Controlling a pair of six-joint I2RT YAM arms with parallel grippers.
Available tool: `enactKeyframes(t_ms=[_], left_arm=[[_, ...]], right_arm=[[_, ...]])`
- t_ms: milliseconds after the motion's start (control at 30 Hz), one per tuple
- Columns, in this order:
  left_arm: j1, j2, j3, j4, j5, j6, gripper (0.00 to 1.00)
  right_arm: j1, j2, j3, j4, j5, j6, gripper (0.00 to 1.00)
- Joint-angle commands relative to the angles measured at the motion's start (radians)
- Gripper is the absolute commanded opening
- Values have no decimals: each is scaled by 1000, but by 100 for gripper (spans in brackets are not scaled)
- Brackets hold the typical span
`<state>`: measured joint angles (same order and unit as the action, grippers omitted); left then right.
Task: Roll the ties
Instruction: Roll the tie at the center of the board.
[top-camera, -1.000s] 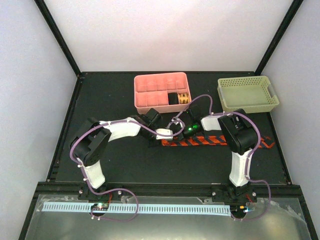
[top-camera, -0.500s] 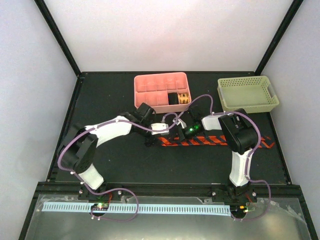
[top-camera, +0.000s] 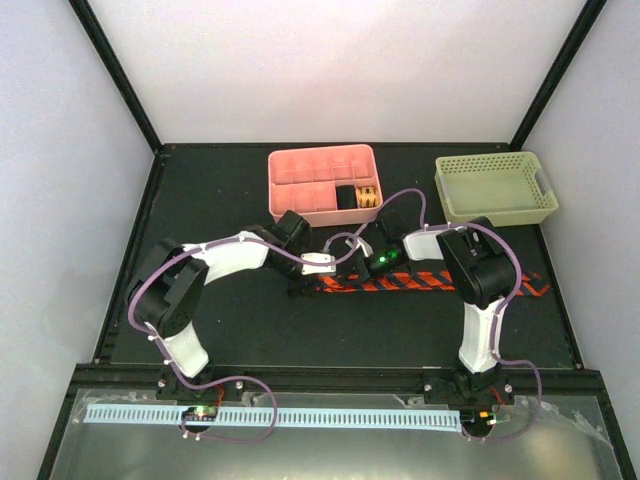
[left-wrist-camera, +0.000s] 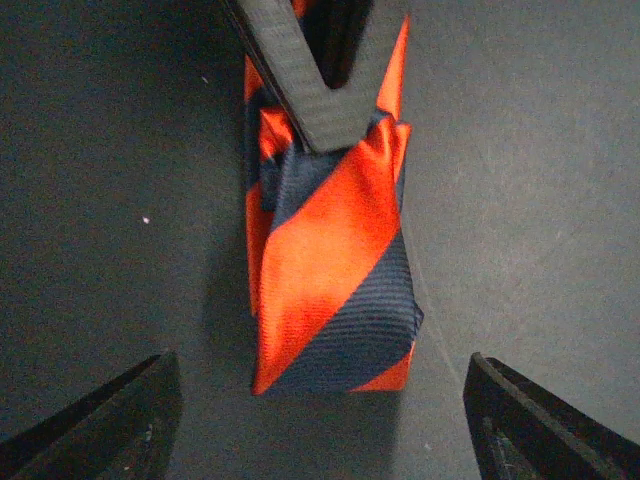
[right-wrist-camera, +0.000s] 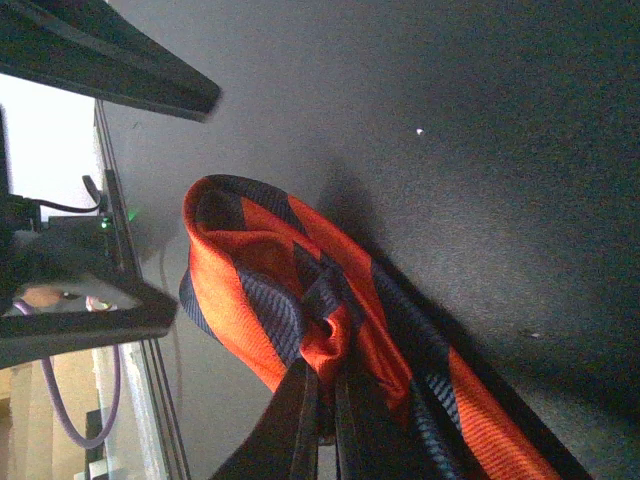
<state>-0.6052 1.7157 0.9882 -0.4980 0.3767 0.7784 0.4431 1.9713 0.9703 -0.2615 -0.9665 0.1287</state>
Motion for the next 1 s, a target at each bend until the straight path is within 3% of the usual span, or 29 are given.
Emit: enactKeyframes(t_ms=[0, 233, 567, 967], left_arm=[[-10, 22, 16, -21, -41, 28, 73], [-37, 32, 22, -13, -35, 25, 68], [-45, 33, 61, -24, -40, -19, 41], [-98, 25, 139, -33, 35, -88, 39]], right_arm=[[-12, 57, -15, -56, 171, -21, 1], [-12, 65, -13, -58, 168, -26, 2], [-12, 73, -12, -59, 162, -24, 2], [-12, 79, -10, -60, 149, -24, 2]])
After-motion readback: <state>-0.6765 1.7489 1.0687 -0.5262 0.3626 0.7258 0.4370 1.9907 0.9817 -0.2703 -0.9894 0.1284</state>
